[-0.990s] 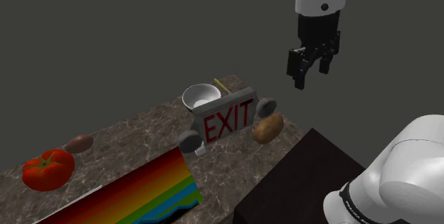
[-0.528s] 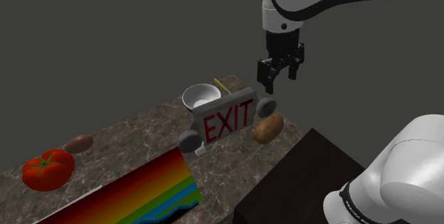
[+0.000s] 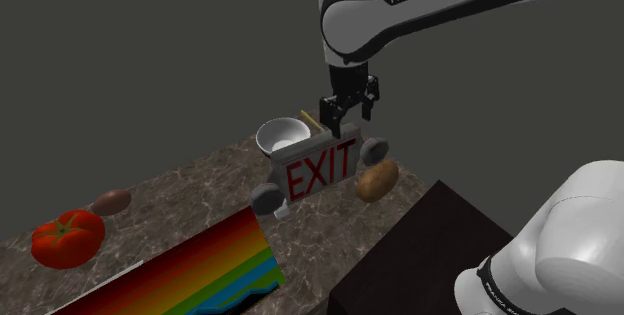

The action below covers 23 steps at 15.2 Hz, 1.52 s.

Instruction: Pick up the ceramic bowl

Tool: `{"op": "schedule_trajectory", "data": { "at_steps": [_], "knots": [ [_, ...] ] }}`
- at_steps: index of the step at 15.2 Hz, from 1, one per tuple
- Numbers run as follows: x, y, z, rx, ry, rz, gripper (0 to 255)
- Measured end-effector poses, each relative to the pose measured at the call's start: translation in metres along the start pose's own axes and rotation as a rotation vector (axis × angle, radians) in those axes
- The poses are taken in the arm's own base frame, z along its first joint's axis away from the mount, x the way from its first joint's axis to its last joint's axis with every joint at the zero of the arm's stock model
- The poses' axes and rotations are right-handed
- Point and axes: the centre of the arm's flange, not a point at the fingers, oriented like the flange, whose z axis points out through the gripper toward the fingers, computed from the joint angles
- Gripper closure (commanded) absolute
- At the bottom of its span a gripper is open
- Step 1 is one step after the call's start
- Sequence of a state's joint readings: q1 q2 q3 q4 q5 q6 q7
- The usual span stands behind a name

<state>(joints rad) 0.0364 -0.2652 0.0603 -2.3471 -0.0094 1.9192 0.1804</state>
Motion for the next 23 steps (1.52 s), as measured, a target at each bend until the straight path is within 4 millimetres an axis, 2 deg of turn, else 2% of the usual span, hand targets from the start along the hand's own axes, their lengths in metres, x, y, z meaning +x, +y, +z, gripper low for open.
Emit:
{"op": "schedule_trajectory", "data": {
  "at_steps": [6,12,23],
  "knots": [
    [0.058,-0.025,0.026,0.007,0.031,-0.018,0],
    [0.127,-0.048,0.054,0.013,0.061,-0.037,0],
    [0.244,-0.108,0.100,0.027,0.117,-0.071,0]
  ]
}}
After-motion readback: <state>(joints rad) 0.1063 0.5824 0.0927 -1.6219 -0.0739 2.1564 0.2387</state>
